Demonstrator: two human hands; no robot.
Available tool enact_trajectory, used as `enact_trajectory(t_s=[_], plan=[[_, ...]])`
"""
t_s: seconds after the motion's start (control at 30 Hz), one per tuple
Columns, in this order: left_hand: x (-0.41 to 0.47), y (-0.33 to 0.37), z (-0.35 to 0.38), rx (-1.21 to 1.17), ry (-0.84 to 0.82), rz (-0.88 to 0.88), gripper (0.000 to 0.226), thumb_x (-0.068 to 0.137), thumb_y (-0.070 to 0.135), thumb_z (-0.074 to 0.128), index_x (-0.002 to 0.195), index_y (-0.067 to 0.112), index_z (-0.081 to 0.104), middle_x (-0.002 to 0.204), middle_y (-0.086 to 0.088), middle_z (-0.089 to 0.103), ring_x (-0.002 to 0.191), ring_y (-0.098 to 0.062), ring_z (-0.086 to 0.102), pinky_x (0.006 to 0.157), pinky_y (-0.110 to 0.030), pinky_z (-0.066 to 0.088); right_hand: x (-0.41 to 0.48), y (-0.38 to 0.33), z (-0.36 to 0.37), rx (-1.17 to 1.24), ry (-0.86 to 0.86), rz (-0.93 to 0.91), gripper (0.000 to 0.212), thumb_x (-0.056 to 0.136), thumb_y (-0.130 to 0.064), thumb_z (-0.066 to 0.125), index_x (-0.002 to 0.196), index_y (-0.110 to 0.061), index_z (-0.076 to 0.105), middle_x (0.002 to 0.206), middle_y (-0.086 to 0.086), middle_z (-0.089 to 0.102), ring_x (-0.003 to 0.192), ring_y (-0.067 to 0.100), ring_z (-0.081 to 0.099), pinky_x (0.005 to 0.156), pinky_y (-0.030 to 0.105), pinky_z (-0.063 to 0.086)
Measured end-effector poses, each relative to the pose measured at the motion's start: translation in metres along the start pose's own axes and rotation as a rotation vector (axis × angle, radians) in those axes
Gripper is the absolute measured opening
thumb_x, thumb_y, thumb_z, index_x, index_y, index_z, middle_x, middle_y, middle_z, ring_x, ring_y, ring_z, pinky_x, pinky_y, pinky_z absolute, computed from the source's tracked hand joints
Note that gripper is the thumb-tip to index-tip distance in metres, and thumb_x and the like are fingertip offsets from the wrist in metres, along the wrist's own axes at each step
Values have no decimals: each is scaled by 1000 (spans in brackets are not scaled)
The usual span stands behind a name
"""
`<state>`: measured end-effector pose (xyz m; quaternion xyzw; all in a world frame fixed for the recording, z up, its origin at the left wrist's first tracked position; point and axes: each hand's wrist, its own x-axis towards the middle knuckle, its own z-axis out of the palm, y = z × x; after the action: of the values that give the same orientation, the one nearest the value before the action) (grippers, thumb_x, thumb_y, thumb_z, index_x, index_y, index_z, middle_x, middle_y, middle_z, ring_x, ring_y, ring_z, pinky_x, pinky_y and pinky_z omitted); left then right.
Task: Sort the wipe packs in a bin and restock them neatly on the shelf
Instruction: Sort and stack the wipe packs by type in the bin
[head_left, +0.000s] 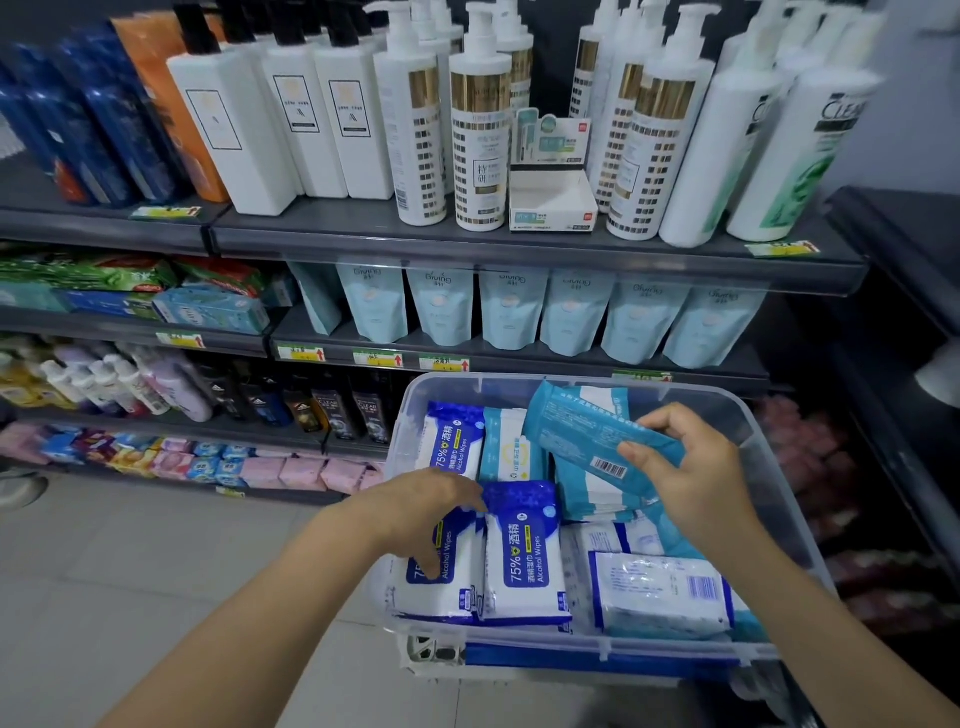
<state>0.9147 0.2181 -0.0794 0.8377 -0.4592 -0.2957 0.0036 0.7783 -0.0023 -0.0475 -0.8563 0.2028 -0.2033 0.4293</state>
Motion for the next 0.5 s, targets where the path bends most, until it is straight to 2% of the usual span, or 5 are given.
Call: enact_trajectory(t_s=[0.17, 0.27, 0.37, 0.43, 0.5], plan=[[-3, -5, 4, -111, 9, 18, 75, 71, 24, 82, 135, 35, 45, 146, 16, 35, 133, -8, 34, 99, -20, 35, -5, -1, 0, 27, 6, 9, 8, 86, -11, 65, 83, -11, 57, 80, -5, 64, 74, 8, 62, 46, 10, 43], [-7, -3, 2, -366, 169, -37, 62, 81, 33, 73, 137, 32, 45, 142, 14, 41, 131, -9, 39, 96, -18, 36, -7, -2, 1, 38, 30, -16, 8, 85, -11, 66, 83, -11, 59, 80, -4, 65, 73, 6, 62, 49, 11, 44], [-7, 16, -3, -1052, 431, -101, 45, 93, 42, 49, 132, 20, 50, 129, 5, 58, 122, -15, 54, 95, -23, 46, -8, -5, 3, -14, 92, -191, 8, 81, -5, 69, 81, -12, 64, 78, -5, 67, 72, 6, 60, 57, 9, 44], [0, 33, -9, -1657, 380, -150, 51, 93, 51, 37, 119, 12, 56, 115, -7, 68, 103, -19, 67, 79, -27, 57, -8, -6, 5, -73, 80, -379, 7, 77, -2, 69, 80, -9, 69, 80, -3, 68, 79, 5, 60, 70, 9, 47], [6, 46, -13, -1885, 287, -203, 51, 93, 51, 42, 113, 7, 58, 110, -16, 69, 89, -21, 71, 66, -28, 59, -7, -3, 8, -154, 12, -511, 15, 73, 3, 63, 80, -7, 72, 82, 1, 70, 84, 5, 59, 79, 13, 48]])
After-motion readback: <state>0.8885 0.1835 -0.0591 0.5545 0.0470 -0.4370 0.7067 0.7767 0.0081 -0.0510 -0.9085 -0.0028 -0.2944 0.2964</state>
